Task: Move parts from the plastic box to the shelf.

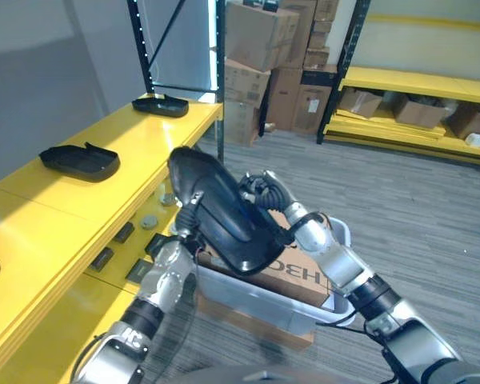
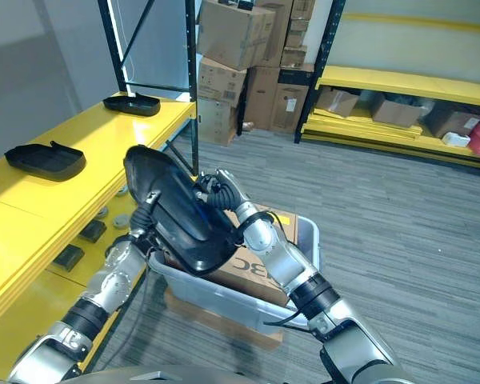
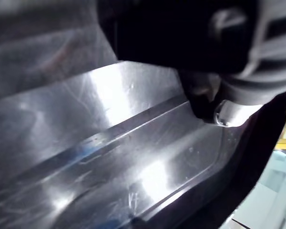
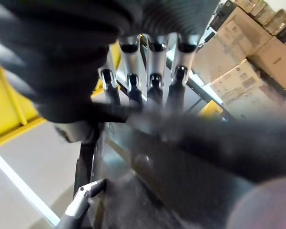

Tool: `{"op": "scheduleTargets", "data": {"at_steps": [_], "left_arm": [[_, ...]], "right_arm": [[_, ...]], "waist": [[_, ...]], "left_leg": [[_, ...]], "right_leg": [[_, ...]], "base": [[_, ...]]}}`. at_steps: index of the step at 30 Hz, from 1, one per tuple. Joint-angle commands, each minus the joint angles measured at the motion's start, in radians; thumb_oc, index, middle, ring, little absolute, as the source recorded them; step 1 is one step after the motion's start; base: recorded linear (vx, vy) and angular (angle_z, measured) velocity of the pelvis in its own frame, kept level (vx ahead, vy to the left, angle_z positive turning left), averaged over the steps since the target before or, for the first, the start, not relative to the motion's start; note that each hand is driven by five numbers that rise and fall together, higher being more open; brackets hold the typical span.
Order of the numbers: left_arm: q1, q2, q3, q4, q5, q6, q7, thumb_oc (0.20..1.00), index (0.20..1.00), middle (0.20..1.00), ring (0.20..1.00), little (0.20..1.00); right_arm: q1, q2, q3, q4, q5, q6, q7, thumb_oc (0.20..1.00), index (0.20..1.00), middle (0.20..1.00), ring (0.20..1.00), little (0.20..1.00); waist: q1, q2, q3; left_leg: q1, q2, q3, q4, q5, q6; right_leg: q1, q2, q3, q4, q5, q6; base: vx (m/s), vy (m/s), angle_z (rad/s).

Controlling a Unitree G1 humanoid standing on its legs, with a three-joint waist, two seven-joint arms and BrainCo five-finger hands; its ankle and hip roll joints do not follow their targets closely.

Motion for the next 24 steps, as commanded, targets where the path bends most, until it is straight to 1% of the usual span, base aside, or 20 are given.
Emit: {"op": "scheduleTargets", "data": {"at_steps": [1, 2, 3, 6, 8, 10, 11, 12, 13, 15, 17, 18, 20, 23, 24], "left_arm": [[-0.173, -0.02, 0.019, 0.041, 0.067, -0.069, 0.03, 0.2, 0.2, 0.2, 0.2, 0.2], [-0.173, -0.02, 0.018, 0.041, 0.067, -0.069, 0.03, 0.2, 0.2, 0.2, 0.2, 0.2], [-0.156, -0.006, 0.043, 0.022, 0.11, -0.075, 0.05, 0.2, 0.2, 0.2, 0.2, 0.2], [-0.132, 0.014, 0.076, -0.01, 0.178, -0.082, 0.072, 0.2, 0.2, 0.2, 0.2, 0.2], [-0.114, 0.031, 0.103, -0.035, 0.209, -0.095, 0.077, 0.2, 0.2, 0.2, 0.2, 0.2], [-0.081, 0.032, 0.138, -0.054, 0.216, -0.113, 0.071, 0.2, 0.2, 0.2, 0.2, 0.2], [-0.08, 0.032, 0.137, -0.055, 0.216, -0.113, 0.071, 0.2, 0.2, 0.2, 0.2, 0.2], [-0.056, 0.042, 0.156, -0.073, 0.237, -0.117, 0.072, 0.2, 0.2, 0.2, 0.2, 0.2], [-0.015, 0.053, 0.183, -0.113, 0.27, -0.128, 0.065, 0.2, 0.2, 0.2, 0.2, 0.2], [0.002, 0.073, 0.203, -0.137, 0.317, -0.138, 0.06, 0.2, 0.2, 0.2, 0.2, 0.2], [0.026, 0.104, 0.234, -0.192, 0.38, -0.152, 0.053, 0.2, 0.2, 0.2, 0.2, 0.2], [0.043, 0.118, 0.251, -0.219, 0.418, -0.161, 0.046, 0.2, 0.2, 0.2, 0.2, 0.2], [0.082, 0.134, 0.276, -0.285, 0.47, -0.174, 0.034, 0.2, 0.2, 0.2, 0.2, 0.2], [0.174, 0.153, 0.327, -0.361, 0.508, -0.19, -0.002, 0.2, 0.2, 0.2, 0.2, 0.2], [0.216, 0.142, 0.349, -0.415, 0.475, -0.203, -0.02, 0.2, 0.2, 0.2, 0.2, 0.2]], "right_arm": [[0.014, 0.087, 0.053, -0.207, 0.15, -0.182, 0.065, 1.0, 1.0, 1.0, 1.0, 1.0], [0.015, 0.086, 0.052, -0.208, 0.15, -0.181, 0.065, 1.0, 1.0, 1.0, 1.0, 1.0], [0.062, 0.064, -0.016, -0.243, 0.151, -0.187, 0.037, 1.0, 1.0, 1.0, 1.0, 1.0], [0.156, 0.025, -0.139, -0.308, 0.149, -0.201, 0.008, 1.0, 1.0, 1.0, 1.0, 1.0], [0.239, 0.038, -0.229, -0.283, 0.186, -0.212, -0.019, 1.0, 1.0, 1.0, 1.0, 1.0], [0.309, 0.061, -0.282, -0.221, 0.208, -0.221, -0.041, 1.0, 1.0, 1.0, 1.0, 1.0], [0.31, 0.061, -0.282, -0.221, 0.208, -0.221, -0.041, 1.0, 1.0, 1.0, 1.0, 1.0], [0.363, 0.073, -0.321, -0.189, 0.231, -0.224, -0.052, 1.0, 1.0, 1.0, 1.0, 1.0], [0.448, 0.097, -0.384, -0.111, 0.267, -0.231, -0.058, 1.0, 1.0, 1.0, 1.0, 1.0], [0.494, 0.096, -0.416, 0.0, 0.237, -0.226, -0.071, 1.0, 1.0, 1.0, 1.0, 1.0], [0.535, 0.08, -0.413, 0.152, 0.182, -0.21, -0.066, 1.0, 1.0, 1.0, 1.0, 1.0], [0.549, 0.078, -0.392, 0.263, 0.164, -0.198, -0.043, 1.0, 1.0, 1.0, 1.0, 1.0], [0.566, 0.084, -0.374, 0.394, 0.144, -0.171, -0.007, 1.0, 1.0, 1.0, 1.0, 1.0], [0.562, 0.11, -0.332, 0.617, 0.095, -0.135, 0.025, 1.0, 1.0, 1.0, 1.0, 1.0], [0.538, 0.131, -0.301, 0.72, 0.065, -0.12, 0.029, 1.0, 1.0, 1.0, 1.0, 1.0]], "waist": [[0.01, -0.002, -0.003], [0.011, -0.002, -0.004], [0.005, -0.001, -0.002], [-0.005, -0.002, -0.001], [-0.01, -0.001, 0.002], [-0.016, -0.003, 0.003], [-0.015, -0.003, 0.002], [-0.019, -0.002, 0.002], [-0.025, 0.0, 0.004], [-0.031, 0.001, 0.005], [-0.033, 0.0, 0.011], [-0.029, -0.001, 0.016], [-0.017, -0.005, 0.021], [0.008, -0.007, 0.035], [0.034, -0.001, 0.06]], "left_leg": [[0.014, 0.022, -0.021, 0.007, -0.018, -0.009], [0.014, 0.022, -0.021, 0.007, -0.018, -0.009], [0.011, 0.022, -0.019, 0.007, -0.016, -0.01], [0.007, 0.023, -0.017, 0.005, -0.015, -0.011], [0.004, 0.024, -0.015, 0.004, -0.014, -0.011], [0.004, 0.024, -0.011, 0.002, -0.014, -0.012], [0.005, 0.024, -0.011, 0.002, -0.014, -0.012], [0.004, 0.026, -0.007, 0.0, -0.014, -0.013], [0.005, 0.027, -0.003, -0.001, -0.014, -0.013], [0.003, 0.028, -0.001, -0.001, -0.016, -0.015], [0.004, 0.029, 0.001, -0.001, -0.015, -0.018], [0.006, 0.029, 0.0, -0.001, -0.015, -0.018], [0.003, 0.03, -0.003, 0.0, -0.012, -0.021], [-0.006, 0.039, -0.017, 0.008, -0.006, -0.028], [-0.034, 0.048, -0.039, 0.034, 0.004, -0.035]], "right_leg": [[0.015, -0.024, -0.021, 0.076, -0.067, 0.032], [0.015, -0.024, -0.021, 0.076, -0.067, 0.032], [0.011, -0.023, -0.021, 0.075, -0.065, 0.032], [0.005, -0.021, -0.021, 0.075, -0.062, 0.033], [0.001, -0.02, -0.021, 0.075, -0.061, 0.034], [-0.001, -0.02, -0.018, 0.075, -0.06, 0.035], [-0.001, -0.02, -0.017, 0.075, -0.06, 0.035], [-0.004, -0.019, -0.014, 0.074, -0.059, 0.035], [-0.008, -0.017, -0.011, 0.075, -0.059, 0.036], [-0.011, -0.016, -0.008, 0.076, -0.059, 0.035], [-0.015, -0.014, -0.002, 0.078, -0.058, 0.035], [-0.016, -0.013, 0.001, 0.081, -0.058, 0.034], [-0.02, -0.011, 0.002, 0.081, -0.059, 0.032], [-0.018, -0.005, -0.006, 0.081, -0.066, 0.025], [-0.019, 0.001, -0.015, 0.079, -0.068, 0.015]], "base": [[0.0, -0.004, 0.04], [0.0, 0.0, 0.05], [0.0, 0.0, 0.04], [0.0, -0.002, 0.0], [0.0, -0.002, -0.05], [0.0, 0.0, 0.0], [0.0, 0.0, -0.05], [0.0, 0.002, -0.11], [0.0, -0.002, -0.09], [0.0, -0.002, -0.03], [0.0, -0.014, -0.08], [-0.01, -0.036, -0.09], [-0.01, -0.057, -0.06], [-0.03, -0.113, -0.02], [-0.07, -0.121, 0.04]]}}
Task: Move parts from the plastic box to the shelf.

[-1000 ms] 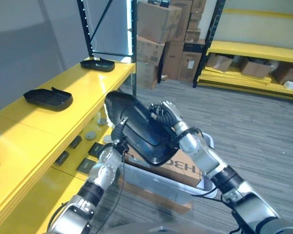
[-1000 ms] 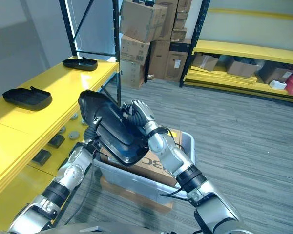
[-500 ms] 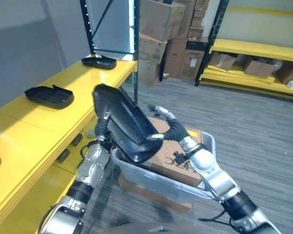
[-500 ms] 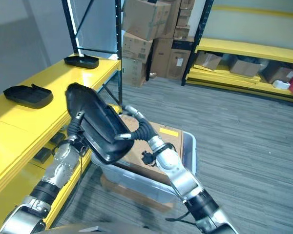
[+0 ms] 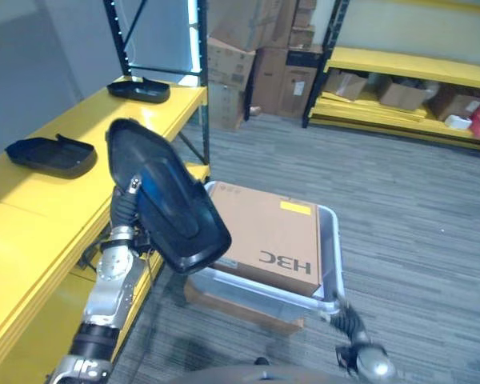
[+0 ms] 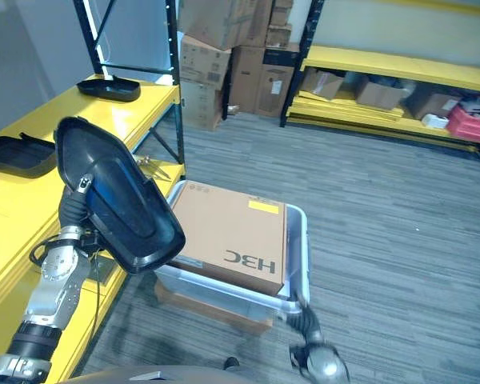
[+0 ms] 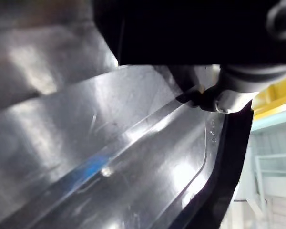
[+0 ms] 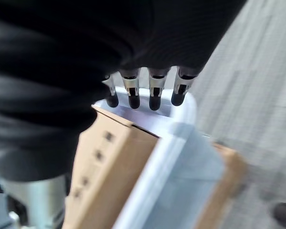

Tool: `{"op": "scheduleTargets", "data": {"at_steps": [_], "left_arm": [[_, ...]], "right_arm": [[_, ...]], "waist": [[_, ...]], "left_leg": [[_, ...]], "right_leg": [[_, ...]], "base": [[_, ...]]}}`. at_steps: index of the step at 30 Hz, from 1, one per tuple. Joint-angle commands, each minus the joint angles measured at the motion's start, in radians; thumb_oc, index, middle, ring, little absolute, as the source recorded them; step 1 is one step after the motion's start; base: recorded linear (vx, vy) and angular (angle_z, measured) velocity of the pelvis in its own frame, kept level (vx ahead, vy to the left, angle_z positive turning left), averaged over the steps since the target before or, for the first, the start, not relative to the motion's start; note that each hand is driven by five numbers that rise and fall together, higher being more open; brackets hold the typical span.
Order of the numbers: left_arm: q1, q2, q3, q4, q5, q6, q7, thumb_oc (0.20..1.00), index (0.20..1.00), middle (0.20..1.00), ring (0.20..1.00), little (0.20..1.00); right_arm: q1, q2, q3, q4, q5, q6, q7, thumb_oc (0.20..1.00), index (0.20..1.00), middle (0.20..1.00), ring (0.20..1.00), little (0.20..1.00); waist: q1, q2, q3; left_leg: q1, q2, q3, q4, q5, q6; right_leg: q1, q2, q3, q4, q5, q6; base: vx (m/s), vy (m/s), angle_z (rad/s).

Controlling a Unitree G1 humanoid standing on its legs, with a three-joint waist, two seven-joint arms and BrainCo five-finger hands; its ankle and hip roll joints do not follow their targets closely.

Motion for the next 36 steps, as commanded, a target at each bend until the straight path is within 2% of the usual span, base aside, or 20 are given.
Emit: {"op": "scheduleTargets", "data": {"at_steps": [1, 4, 6, 7, 10, 13, 14, 16, 18, 20, 23, 24, 28, 29, 30, 31, 32, 33, 34, 36], "left_arm": [[-0.041, 0.016, 0.059, -0.04, 0.01, -0.101, -0.042, 0.2, 0.2, 0.2, 0.2, 0.2], [-0.022, 0.018, 0.079, -0.116, -0.003, -0.115, -0.062, 0.2, 0.2, 0.2, 0.2, 0.2], [-0.021, 0.018, 0.089, -0.165, -0.006, -0.124, -0.06, 0.2, 0.2, 0.2, 0.2, 0.2], [-0.046, 0.035, 0.09, -0.226, 0.057, -0.133, -0.041, 0.2, 0.2, 0.2, 0.2, 0.2], [-0.052, 0.046, 0.087, -0.243, 0.091, -0.131, -0.034, 0.2, 0.2, 0.2, 0.2, 0.2], [-0.055, 0.069, 0.08, -0.266, 0.145, -0.131, -0.03, 0.2, 0.2, 0.2, 0.2, 0.2], [-0.055, 0.095, 0.079, -0.278, 0.196, -0.124, -0.022, 0.2, 0.2, 0.2, 0.2, 0.2], [-0.073, 0.111, 0.078, -0.289, 0.205, -0.123, -0.025, 0.2, 0.2, 0.2, 0.2, 0.2], [-0.107, 0.133, 0.054, -0.302, 0.232, -0.121, -0.035, 0.2, 0.2, 0.2, 0.2, 0.2], [-0.12, 0.145, 0.031, -0.307, 0.231, -0.119, -0.047, 0.2, 0.2, 0.2, 0.2, 0.2], [-0.131, 0.176, 0.016, -0.309, 0.281, -0.105, -0.043, 0.2, 0.2, 0.2, 0.2, 0.2], [-0.113, 0.195, 0.026, -0.337, 0.273, -0.105, -0.052, 0.2, 0.2, 0.2, 0.2, 0.2], [-0.1, 0.201, 0.032, -0.349, 0.28, -0.096, -0.05, 0.2, 0.2, 0.2, 0.2, 0.2], [-0.094, 0.2, 0.033, -0.353, 0.27, -0.095, -0.052, 0.2, 0.2, 0.2, 0.2, 0.2], [-0.094, 0.208, 0.026, -0.355, 0.275, -0.094, -0.049, 0.2, 0.2, 0.2, 0.2, 0.2], [-0.099, 0.215, 0.009, -0.346, 0.274, -0.096, -0.048, 0.2, 0.2, 0.2, 0.2, 0.2], [-0.11, 0.222, -0.004, -0.335, 0.259, -0.102, -0.049, 0.2, 0.2, 0.2, 0.2, 0.2], [-0.127, 0.225, -0.017, -0.328, 0.236, -0.106, -0.057, 0.2, 0.2, 0.2, 0.2, 0.2], [-0.151, 0.225, -0.04, -0.316, 0.216, -0.107, -0.067, 0.2, 0.2, 0.2, 0.2, 0.2], [-0.194, 0.217, -0.077, -0.289, 0.192, -0.112, -0.079, 0.2, 0.2, 0.2, 0.2, 0.2]], "right_arm": [[-0.095, 0.021, 0.041, 0.018, -0.068, -0.005, 0.03, 1.0, 1.0, 1.0, 1.0, 1.0], [-0.136, 0.063, 0.093, 0.193, -0.092, 0.014, 0.048, 1.0, 1.0, 1.0, 1.0, 1.0], [-0.186, 0.087, 0.13, 0.292, -0.129, 0.031, 0.045, 1.0, 1.0, 1.0, 1.0, 1.0], [-0.242, 0.098, 0.184, 0.391, -0.211, 0.045, 0.051, 1.0, 1.0, 1.0, 1.0, 1.0], [-0.25, 0.097, 0.19, 0.414, -0.233, 0.049, 0.051, 1.0, 1.0, 1.0, 1.0, 1.0], [-0.248, 0.089, 0.16, 0.504, -0.256, 0.074, 0.048, 1.0, 1.0, 1.0, 1.0, 1.0], [-0.238, 0.086, 0.1, 0.554, -0.221, 0.084, 0.029, 1.0, 1.0, 1.0, 1.0, 1.0], [-0.234, 0.086, 0.027, 0.586, -0.157, 0.095, 0.012, 1.0, 1.0, 1.0, 1.0, 1.0], [-0.227, 0.086, -0.047, 0.607, -0.082, 0.101, -0.006, 1.0, 1.0, 1.0, 1.0, 1.0], [-0.208, 0.093, -0.082, 0.627, -0.061, 0.109, -0.007, 1.0, 1.0, 1.0, 1.0, 1.0], [-0.21, 0.098, -0.066, 0.643, -0.103, 0.123, -0.001, 1.0, 1.0, 1.0, 1.0, 1.0], [-0.222, 0.106, -0.055, 0.633, -0.131, 0.131, -0.006, 1.0, 1.0, 1.0, 1.0, 1.0], [-0.232, 0.117, -0.064, 0.603, -0.107, 0.127, -0.013, 1.0, 1.0, 1.0, 1.0, 1.0], [-0.244, 0.132, -0.068, 0.581, -0.079, 0.12, -0.018, 1.0, 1.0, 1.0, 1.0, 1.0], [-0.251, 0.142, -0.06, 0.567, -0.068, 0.116, -0.019, 1.0, 1.0, 1.0, 1.0, 1.0], [-0.263, 0.152, -0.044, 0.551, -0.053, 0.108, -0.019, 1.0, 1.0, 1.0, 1.0, 1.0], [-0.276, 0.158, -0.025, 0.541, -0.035, 0.101, -0.014, 1.0, 1.0, 1.0, 1.0, 1.0], [-0.276, 0.164, -0.008, 0.533, -0.023, 0.096, -0.012, 1.0, 1.0, 1.0, 1.0, 1.0], [-0.271, 0.164, 0.006, 0.525, -0.016, 0.09, -0.011, 1.0, 1.0, 1.0, 1.0, 1.0], [-0.253, 0.167, 0.012, 0.521, 0.006, 0.081, -0.011, 1.0, 1.0, 1.0, 1.0, 1.0]], "waist": [[0.044, 0.013, 0.012], [0.083, 0.016, 0.065], [0.113, 0.032, 0.099], [0.145, 0.044, 0.122], [0.142, 0.045, 0.118], [0.14, 0.042, 0.104], [0.132, 0.039, 0.088], [0.111, 0.031, 0.062], [0.087, 0.03, 0.034], [0.072, 0.047, 0.006], [0.079, 0.042, -0.003], [0.081, 0.032, 0.007], [0.082, 0.024, 0.021], [0.073, 0.023, 0.035], [0.059, 0.02, 0.041], [0.026, 0.017, 0.05], [0.003, 0.009, 0.053], [-0.005, 0.008, 0.054], [-0.011, 0.01, 0.051], [-0.019, 0.007, 0.044]], "left_leg": [[-0.022, 0.035, -0.064, 0.036, 0.019, -0.028], [-0.097, 0.05, -0.125, 0.107, 0.034, -0.047], [-0.157, 0.057, -0.167, 0.101, 0.096, -0.079], [-0.227, 0.078, -0.195, 0.079, 0.162, -0.105], [-0.24, 0.078, -0.176, 0.082, 0.162, -0.097], [-0.224, 0.089, -0.061, 0.141, 0.102, -0.076], [-0.18, 0.095, 0.013, 0.183, 0.023, -0.074], [-0.137, 0.088, 0.131, 0.231, -0.038, -0.061], [-0.107, 0.073, 0.205, 0.223, -0.089, -0.051], [-0.081, 0.062, 0.206, 0.132, -0.074, -0.045], [-0.069, 0.036, 0.171, 0.096, -0.071, -0.022], [-0.052, 0.01, 0.166, 0.09, -0.086, 0.006], [-0.033, -0.022, 0.171, 0.083, -0.104, 0.04], [-0.017, -0.04, 0.168, 0.063, -0.106, 0.06], [-0.002, -0.048, 0.159, 0.036, -0.102, 0.065], [0.008, -0.051, 0.127, 0.005, -0.089, 0.064], [-0.013, -0.052, 0.114, -0.001, -0.06, 0.06], [-0.026, -0.053, 0.082, -0.001, -0.053, 0.053], [-0.041, -0.056, 0.049, -0.001, -0.048, 0.051], [-0.068, -0.065, -0.004, -0.001, -0.038, 0.051]], "right_leg": [[0.005, -0.008, -0.024, 0.078, -0.057, 0.014], [0.012, 0.009, -0.059, 0.061, -0.058, -0.011], [-0.005, 0.015, -0.111, 0.046, -0.053, -0.016], [-0.019, -0.005, -0.211, 0.039, -0.054, -0.013], [-0.026, -0.014, -0.249, 0.039, -0.055, -0.012], [-0.018, -0.034, -0.34, 0.05, -0.066, -0.017], [0.0, -0.041, -0.384, 0.055, -0.084, -0.018], [0.002, -0.055, -0.449, 0.055, -0.077, -0.022], [0.003, -0.068, -0.499, 0.053, -0.067, -0.019], [0.011, -0.076, -0.541, 0.062, -0.053, -0.002], [0.025, -0.104, -0.563, 0.094, -0.037, 0.008], [0.022, -0.133, -0.56, 0.139, -0.033, 0.017], [0.007, -0.174, -0.545, 0.195, -0.027, 0.033], [-0.024, -0.2, -0.514, 0.271, -0.017, 0.05], [-0.055, -0.197, -0.456, 0.296, -0.003, 0.063], [-0.106, -0.141, -0.316, 0.305, -0.01, 0.064], [-0.163, -0.069, -0.185, 0.279, -0.009, 0.042], [-0.176, -0.025, -0.101, 0.252, -0.024, 0.043], [-0.184, 0.015, -0.033, 0.239, -0.045, 0.031], [-0.172, 0.045, 0.017, 0.205, -0.061, 0.012]], "base": [[-0.1, -0.135, 0.13], [-0.14, -0.165, 0.41], [-0.3, -0.132, 0.88], [-0.26, -0.068, 0.82], [-0.14, -0.061, 1.2], [-0.1, -0.072, 1.18], [-0.08, -0.04, 1.56], [-0.09, 0.015, 1.92], [-0.06, 0.119, 1.45], [0.02, 0.19, 1.49], [0.07, 0.254, 0.92], [0.06, 0.236, 0.53], [0.04, 0.239, 0.0], [0.02, 0.216, -0.13], [0.03, 0.227, -0.09], [-0.04, 0.052, 0.04], [-0.02, 0.008, 0.39], [0.0, -0.017, 0.91], [0.07, -0.013, 1.07], [0.07, -0.062, 1.32]]}}
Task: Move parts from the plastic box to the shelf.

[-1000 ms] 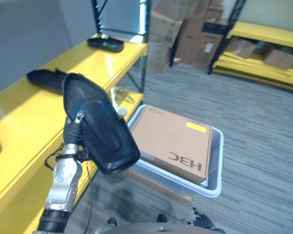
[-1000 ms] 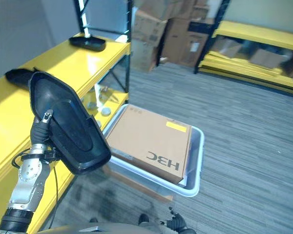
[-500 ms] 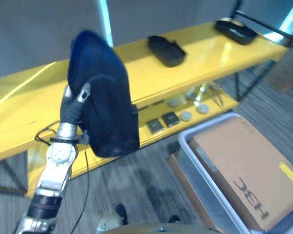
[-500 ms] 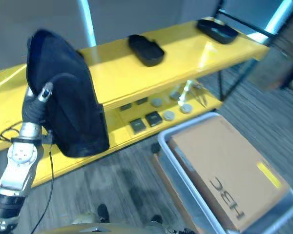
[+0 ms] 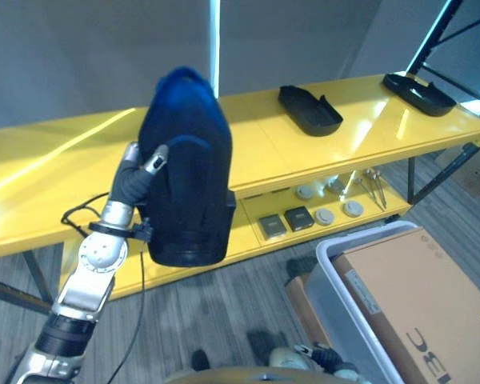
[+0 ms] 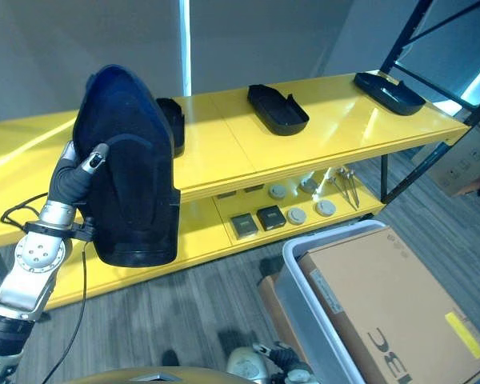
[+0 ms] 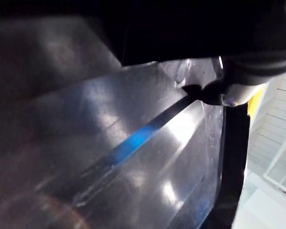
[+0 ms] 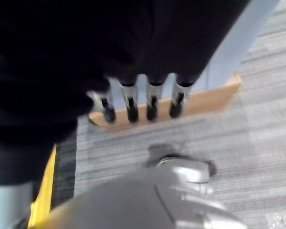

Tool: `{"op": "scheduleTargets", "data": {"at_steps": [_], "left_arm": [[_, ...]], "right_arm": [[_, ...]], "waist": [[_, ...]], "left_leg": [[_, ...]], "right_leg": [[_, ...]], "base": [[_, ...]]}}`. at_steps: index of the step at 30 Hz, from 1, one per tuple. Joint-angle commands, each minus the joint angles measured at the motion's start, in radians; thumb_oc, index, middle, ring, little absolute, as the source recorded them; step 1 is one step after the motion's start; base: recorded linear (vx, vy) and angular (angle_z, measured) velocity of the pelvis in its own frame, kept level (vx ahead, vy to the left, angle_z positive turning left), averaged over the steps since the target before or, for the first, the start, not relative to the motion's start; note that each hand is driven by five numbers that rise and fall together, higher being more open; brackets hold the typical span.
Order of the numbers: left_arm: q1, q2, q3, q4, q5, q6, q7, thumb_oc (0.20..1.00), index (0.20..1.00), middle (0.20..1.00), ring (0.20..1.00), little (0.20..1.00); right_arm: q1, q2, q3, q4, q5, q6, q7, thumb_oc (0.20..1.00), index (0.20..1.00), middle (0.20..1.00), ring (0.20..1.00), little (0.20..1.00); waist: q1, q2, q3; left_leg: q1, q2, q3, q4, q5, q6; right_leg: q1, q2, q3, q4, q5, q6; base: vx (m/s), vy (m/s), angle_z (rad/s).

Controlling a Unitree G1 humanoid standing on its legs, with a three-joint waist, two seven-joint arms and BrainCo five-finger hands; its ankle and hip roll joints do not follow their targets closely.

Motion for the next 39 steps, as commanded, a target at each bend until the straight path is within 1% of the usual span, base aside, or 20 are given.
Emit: {"op": "scheduleTargets", "data": {"at_steps": [1, 6, 7, 11, 12, 13, 14, 15, 16, 17, 19, 21, 23, 25, 28, 29, 30, 31, 32, 39], "left_arm": [[-0.029, -0.003, 0.017, -0.081, -0.073, -0.062, 0.002, 0.2, 0.2, 0.2, 0.2, 0.2], [0.024, -0.002, 0.081, -0.114, -0.11, -0.069, -0.005, 0.2, 0.2, 0.2, 0.2, 0.2], [0.071, -0.02, 0.117, -0.117, -0.126, -0.074, 0.012, 0.2, 0.2, 0.2, 0.2, 0.2], [0.065, -0.019, 0.107, -0.1, -0.13, -0.064, 0.0, 0.2, 0.2, 0.2, 0.2, 0.2], [0.072, -0.013, 0.112, -0.096, -0.135, -0.063, -0.004, 0.2, 0.2, 0.2, 0.2, 0.2], [0.086, -0.003, 0.123, -0.086, -0.144, -0.065, 0.009, 0.2, 0.2, 0.2, 0.2, 0.2], [0.09, -0.001, 0.13, -0.082, -0.149, -0.063, 0.019, 0.2, 0.2, 0.2, 0.2, 0.2], [0.09, -0.001, 0.129, -0.082, -0.15, -0.063, 0.02, 0.2, 0.2, 0.2, 0.2, 0.2], [0.085, -0.003, 0.136, -0.072, -0.16, -0.061, 0.048, 0.2, 0.2, 0.2, 0.2, 0.2], [0.072, 0.0, 0.133, -0.064, -0.154, -0.061, 0.062, 0.2, 0.2, 0.2, 0.2, 0.2], [0.058, 0.0, 0.127, -0.059, -0.152, -0.062, 0.069, 0.2, 0.2, 0.2, 0.2, 0.2], [0.041, 0.002, 0.102, -0.049, -0.138, -0.059, 0.053, 0.2, 0.2, 0.2, 0.2, 0.2], [0.028, 0.038, 0.079, -0.048, -0.097, -0.057, 0.043, 0.2, 0.2, 0.2, 0.2, 0.2], [0.028, 0.073, 0.086, -0.059, -0.082, -0.063, 0.059, 0.2, 0.2, 0.2, 0.2, 0.2], [0.059, 0.103, 0.136, -0.041, -0.043, -0.05, 0.096, 0.2, 0.2, 0.2, 0.2, 0.2], [0.069, 0.113, 0.149, -0.036, -0.036, -0.051, 0.103, 0.2, 0.2, 0.2, 0.2, 0.2], [0.07, 0.127, 0.17, -0.002, -0.053, -0.061, 0.113, 0.2, 0.2, 0.2, 0.2, 0.2], [0.051, 0.125, 0.164, 0.011, -0.056, -0.06, 0.122, 0.2, 0.2, 0.2, 0.2, 0.2], [0.014, 0.121, 0.145, 0.04, -0.062, -0.055, 0.124, 0.2, 0.2, 0.2, 0.2, 0.2], [-0.106, 0.062, 0.139, 0.233, -0.229, -0.054, 0.111, 0.2, 0.2, 0.2, 0.2, 0.2]], "right_arm": [[0.009, 0.002, -0.008, 0.054, 0.062, -0.019, 0.001, 1.0, 1.0, 1.0, 1.0, 1.0], [0.004, 0.007, -0.004, 0.093, 0.047, -0.007, 0.009, 1.0, 1.0, 1.0, 1.0, 1.0], [-0.001, -0.027, 0.042, 0.099, -0.047, 0.001, 0.027, 1.0, 1.0, 1.0, 1.0, 1.0], [0.009, -0.057, 0.019, 0.12, -0.086, 0.008, 0.012, 1.0, 1.0, 1.0, 1.0, 1.0], [0.014, -0.066, -0.004, 0.129, -0.082, 0.014, 0.007, 1.0, 1.0, 1.0, 1.0, 1.0], [0.015, -0.072, -0.067, 0.135, -0.027, 0.018, -0.022, 1.0, 1.0, 1.0, 1.0, 1.0], [0.019, -0.071, -0.093, 0.132, 0.009, 0.014, -0.029, 1.0, 1.0, 1.0, 1.0, 1.0], [0.02, -0.071, -0.093, 0.132, 0.011, 0.015, -0.03, 1.0, 1.0, 1.0, 1.0, 1.0], [0.025, -0.07, -0.126, 0.124, 0.077, 0.009, -0.035, 1.0, 1.0, 1.0, 1.0, 1.0], [0.031, -0.072, -0.122, 0.119, 0.08, 0.007, -0.032, 1.0, 1.0, 1.0, 1.0, 1.0], [0.034, -0.073, -0.11, 0.117, 0.068, 0.008, -0.03, 1.0, 1.0, 1.0, 1.0, 1.0], [0.048, -0.074, -0.084, 0.127, 0.003, 0.021, -0.009, 1.0, 1.0, 1.0, 1.0, 1.0], [0.041, -0.068, -0.103, 0.118, -0.009, 0.023, -0.024, 1.0, 1.0, 1.0, 1.0, 1.0], [0.018, -0.061, -0.125, 0.104, 0.003, 0.024, -0.061, 1.0, 1.0, 1.0, 1.0, 1.0], [-0.013, -0.029, -0.106, 0.074, -0.035, 0.021, -0.108, 1.0, 1.0, 1.0, 1.0, 1.0], [-0.014, -0.024, -0.081, 0.073, -0.062, 0.021, -0.111, 1.0, 1.0, 1.0, 1.0, 1.0], [-0.004, -0.03, -0.052, 0.054, -0.063, 0.006, -0.111, 1.0, 1.0, 1.0, 1.0, 1.0], [0.007, -0.031, -0.063, 0.048, -0.02, -0.005, -0.105, 1.0, 1.0, 1.0, 1.0, 1.0], [0.032, -0.026, -0.093, 0.052, 0.055, -0.016, -0.088, 1.0, 1.0, 1.0, 1.0, 1.0], [0.045, -0.089, -0.038, 0.088, -0.027, 0.006, -0.039, 1.0, 1.0, 1.0, 1.0, 1.0]], "waist": [[-0.001, -0.019, -0.029], [0.037, -0.002, -0.047], [0.072, 0.013, -0.011], [0.093, 0.009, 0.007], [0.099, 0.004, 0.006], [0.091, 0.004, -0.004], [0.085, 0.006, -0.009], [0.086, 0.008, -0.01], [0.078, 0.014, -0.011], [0.074, 0.017, -0.008], [0.072, 0.024, -0.005], [0.07, 0.036, -0.011], [0.062, 0.024, -0.002], [0.051, 0.029, 0.019], [0.051, 0.059, 0.034], [0.044, 0.062, 0.031], [0.021, 0.062, 0.03], [0.003, 0.056, 0.032], [-0.014, 0.05, 0.03], [-0.045, 0.057, 0.013]], "left_leg": [[0.067, 0.0, 0.02, -0.017, -0.084, -0.044], [0.079, -0.012, 0.006, -0.014, -0.08, -0.045], [0.022, -0.038, -0.031, 0.105, -0.106, -0.049], [-0.037, 0.007, -0.044, 0.138, -0.086, -0.091], [-0.046, 0.053, -0.041, 0.127, -0.067, -0.108], [-0.051, 0.132, -0.049, 0.101, -0.022, -0.135], [-0.052, 0.169, -0.052, 0.08, 0.006, -0.146], [-0.049, 0.172, -0.052, 0.073, 0.01, -0.148], [-0.072, 0.247, -0.06, 0.043, 0.079, -0.171], [-0.077, 0.282, -0.062, 0.03, 0.107, -0.184], [-0.071, 0.295, -0.058, 0.027, 0.11, -0.195], [-0.055, 0.246, -0.049, 0.104, 0.002, -0.196], [-0.055, 0.181, -0.035, 0.114, -0.036, -0.163], [-0.051, 0.142, -0.019, 0.121, -0.052, -0.137], [-0.014, 0.134, 0.038, 0.053, -0.033, -0.118], [0.006, 0.137, 0.047, 0.004, -0.01, -0.124], [-0.001, 0.144, 0.039, -0.017, 0.005, -0.136], [0.002, 0.14, 0.033, -0.017, -0.004, -0.137], [0.002, 0.13, 0.015, -0.017, -0.009, -0.136], [-0.027, 0.141, 0.024, -0.017, 0.011, -0.149]], "right_leg": [[0.048, 0.013, -0.119, -0.121, 0.145, -0.014], [0.092, -0.004, -0.162, -0.181, 0.154, -0.011], [0.106, -0.027, -0.187, -0.181, 0.156, -0.018], [0.12, -0.068, -0.266, -0.183, 0.158, -0.018], [0.129, -0.091, -0.284, -0.187, 0.16, -0.009], [0.149, -0.121, -0.3, -0.196, 0.157, 0.007], [0.151, -0.126, -0.297, -0.195, 0.15, 0.01], [0.149, -0.124, -0.297, -0.193, 0.148, 0.009], [0.155, -0.15, -0.282, -0.189, 0.141, 0.019], [0.163, -0.164, -0.275, -0.191, 0.14, 0.026], [0.173, -0.177, -0.273, -0.197, 0.139, 0.033], [0.212, -0.245, -0.268, -0.195, 0.16, 0.064], [0.174, -0.304, -0.237, -0.121, 0.276, 0.077], [0.106, -0.33, -0.208, -0.067, 0.382, 0.073], [0.011, -0.287, -0.25, -0.034, 0.351, 0.069], [-0.004, -0.212, -0.22, -0.044, 0.292, 0.057], [-0.036, -0.095, -0.127, -0.112, 0.216, 0.038], [-0.046, -0.062, -0.076, -0.142, 0.205, 0.027], [-0.032, -0.046, -0.008, -0.156, 0.187, 0.02], [-0.003, -0.037, -0.032, -0.273, 0.23, 0.009]], "base": [[0.08, -0.101, 1.59], [0.09, -0.085, 0.69], [-0.01, -0.056, -0.02], [-0.01, 0.021, 0.56], [0.09, 0.209, 1.04], [0.13, 0.286, 0.63], [0.12, 0.207, 0.42], [0.16, 0.319, 0.36], [0.17, 0.377, 0.35], [0.17, 0.38, 0.25], [0.14, 0.338, 0.03], [0.27, 0.574, -0.27], [0.14, 0.42, -0.23], [0.03, 0.379, -0.06], [0.03, 0.31, -0.46], [0.11, 0.173, -0.89], [0.14, 0.076, -0.85], [0.16, 0.023, -0.38], [0.13, -0.034, -0.09], [0.06, -0.097, 0.29]]}}
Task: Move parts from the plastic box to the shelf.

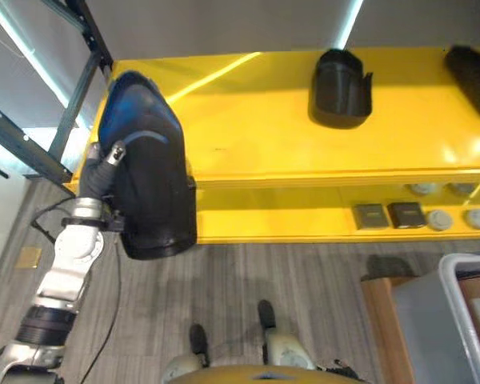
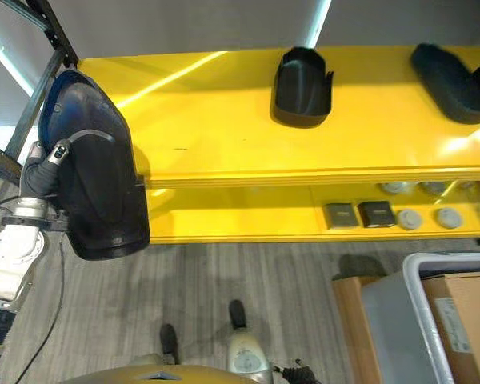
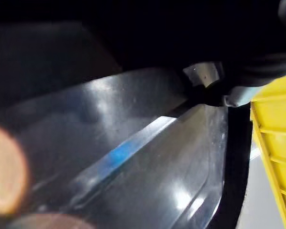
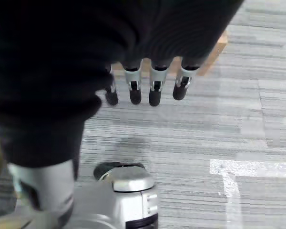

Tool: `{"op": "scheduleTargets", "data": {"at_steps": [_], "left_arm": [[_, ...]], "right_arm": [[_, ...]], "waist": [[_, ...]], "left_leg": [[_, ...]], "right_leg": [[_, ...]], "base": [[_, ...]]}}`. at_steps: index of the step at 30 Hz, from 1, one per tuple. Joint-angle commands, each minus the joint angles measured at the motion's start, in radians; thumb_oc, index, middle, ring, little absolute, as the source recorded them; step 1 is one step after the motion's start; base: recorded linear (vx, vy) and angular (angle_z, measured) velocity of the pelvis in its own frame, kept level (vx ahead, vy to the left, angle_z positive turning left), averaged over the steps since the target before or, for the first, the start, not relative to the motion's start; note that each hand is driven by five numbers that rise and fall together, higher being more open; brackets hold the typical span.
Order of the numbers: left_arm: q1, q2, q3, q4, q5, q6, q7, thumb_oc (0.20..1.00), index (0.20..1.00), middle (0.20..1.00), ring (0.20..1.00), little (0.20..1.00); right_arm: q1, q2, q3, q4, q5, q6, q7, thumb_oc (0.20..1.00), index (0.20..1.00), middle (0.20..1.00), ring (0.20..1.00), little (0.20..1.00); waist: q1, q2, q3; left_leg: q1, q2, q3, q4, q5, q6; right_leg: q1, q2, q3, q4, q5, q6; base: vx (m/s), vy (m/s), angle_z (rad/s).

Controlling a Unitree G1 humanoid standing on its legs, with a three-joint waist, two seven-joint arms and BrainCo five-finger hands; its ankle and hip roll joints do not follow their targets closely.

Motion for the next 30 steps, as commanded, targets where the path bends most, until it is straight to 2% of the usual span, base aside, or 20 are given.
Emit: {"op": "scheduleTargets", "data": {"at_steps": [1, 4, 8, 10, 13, 14, 15, 19, 21, 26, 30], "left_arm": [[-0.166, 0.021, 0.026, 0.028, -0.095, -0.059, 0.02, 0.2, 0.2, 0.2, 0.2, 0.2], [-0.232, 0.074, 0.024, 0.115, -0.112, -0.046, 0.03, 0.2, 0.2, 0.2, 0.2, 0.2], [-0.372, 0.213, -0.013, 0.302, -0.186, -0.04, 0.009, 0.2, 0.2, 0.2, 0.2, 0.2], [-0.456, 0.257, -0.043, 0.443, -0.289, -0.034, -0.02, 0.2, 0.2, 0.2, 0.2, 0.2], [-0.658, 0.37, -0.179, 0.657, -0.311, 0.003, -0.051, 0.2, 0.2, 0.2, 0.2, 0.2], [-0.666, 0.37, -0.185, 0.661, -0.313, 0.001, -0.052, 0.2, 0.2, 0.2, 0.2, 0.2], [-0.759, 0.4, -0.242, 0.78, -0.331, 0.024, -0.076, 0.2, 0.2, 0.2, 0.2, 0.2], [-0.908, 0.417, -0.331, 1.0, -0.352, 0.068, -0.126, 0.2, 0.2, 0.2, 0.2, 0.2], [-0.976, 0.424, -0.384, 1.083, -0.309, 0.087, -0.144, 0.2, 0.2, 0.2, 0.2, 0.2], [-1.078, 0.438, -0.47, 1.166, -0.192, 0.111, -0.138, 0.2, 0.2, 0.2, 0.2, 0.2], [-1.15, 0.443, -0.551, 1.169, -0.109, 0.112, -0.125, 0.2, 0.2, 0.2, 0.2, 0.2]], "right_arm": [[-0.012, -0.019, 0.003, 0.013, -0.019, 0.002, 0.009, 1.0, 1.0, 1.0, 1.0, 1.0], [-0.018, -0.028, -0.043, 0.008, 0.041, -0.011, 0.001, 1.0, 1.0, 1.0, 1.0, 1.0], [-0.048, -0.035, 0.025, 0.004, -0.011, -0.004, 0.03, 1.0, 1.0, 1.0, 1.0, 1.0], [-0.053, -0.036, 0.045, 0.004, -0.017, -0.003, 0.043, 1.0, 1.0, 1.0, 1.0, 1.0], [-0.076, -0.046, 0.069, 0.009, -0.019, 0.001, 0.046, 1.0, 1.0, 1.0, 1.0, 1.0], [-0.077, -0.044, 0.067, 0.009, -0.019, 0.001, 0.046, 1.0, 1.0, 1.0, 1.0, 1.0], [-0.089, -0.045, 0.084, 0.016, -0.033, 0.005, 0.046, 1.0, 1.0, 1.0, 1.0, 1.0], [-0.129, -0.055, 0.102, 0.033, -0.011, 0.011, 0.051, 1.0, 1.0, 1.0, 1.0, 1.0], [-0.151, -0.056, 0.114, 0.037, -0.005, 0.014, 0.05, 1.0, 1.0, 1.0, 1.0, 1.0], [-0.174, -0.055, 0.137, 0.037, 0.034, 0.005, 0.057, 1.0, 1.0, 1.0, 1.0, 1.0], [-0.189, -0.049, 0.146, 0.027, 0.06, -0.004, 0.057, 1.0, 1.0, 1.0, 1.0, 1.0]], "waist": [[-0.026, -0.025, -0.036], [-0.047, -0.013, -0.04], [-0.059, 0.0, -0.034], [-0.073, 0.005, -0.024], [-0.093, 0.017, -0.005], [-0.091, 0.015, -0.005], [-0.093, 0.021, 0.004], [-0.104, 0.026, 0.033], [-0.106, 0.025, 0.047], [-0.099, 0.016, 0.079], [-0.093, 0.016, 0.102]], "left_leg": [[-0.018, 0.062, -0.017, -0.002, 0.018, -0.037], [-0.032, 0.07, 0.004, -0.002, 0.019, -0.044], [-0.061, 0.076, 0.035, -0.002, 0.026, -0.051], [-0.074, 0.076, 0.044, -0.002, 0.03, -0.053], [-0.102, 0.073, 0.047, -0.002, 0.038, -0.056], [-0.102, 0.072, 0.047, -0.002, 0.038, -0.056], [-0.12, 0.071, 0.047, -0.002, 0.043, -0.058], [-0.149, 0.069, 0.051, -0.002, 0.049, -0.061], [-0.166, 0.069, 0.051, -0.002, 0.052, -0.063], [-0.22, 0.071, 0.04, -0.002, 0.063, -0.066], [-0.243, 0.073, 0.032, -0.002, 0.07, -0.068]], "right_leg": [[-0.006, -0.042, -0.014, 0.029, -0.037, 0.052], [-0.02, -0.039, -0.006, 0.001, -0.022, 0.056], [-0.066, -0.036, 0.022, -0.001, -0.003, 0.06], [-0.089, -0.037, 0.033, 0.0, 0.005, 0.062], [-0.123, -0.04, 0.041, -0.001, 0.023, 0.067], [-0.123, -0.04, 0.04, -0.001, 0.023, 0.068], [-0.14, -0.043, 0.043, -0.002, 0.031, 0.069], [-0.178, -0.043, 0.058, -0.002, 0.048, 0.073], [-0.197, -0.043, 0.063, -0.002, 0.056, 0.075], [-0.245, -0.04, 0.068, -0.002, 0.071, 0.078], [-0.263, -0.041, 0.067, -0.002, 0.076, 0.08]], "base": [[0.07, -0.097, -0.02], [0.03, -0.015, -0.06], [-0.02, -0.003, -0.27], [-0.01, 0.014, -0.34], [-0.03, 0.017, -0.08], [-0.02, 0.029, -0.04], [-0.02, 0.023, -0.05], [-0.01, 0.027, -0.08], [-0.01, 0.011, -0.15], [0.0, -0.005, -0.01], [0.0, -0.009, 0.04]]}}
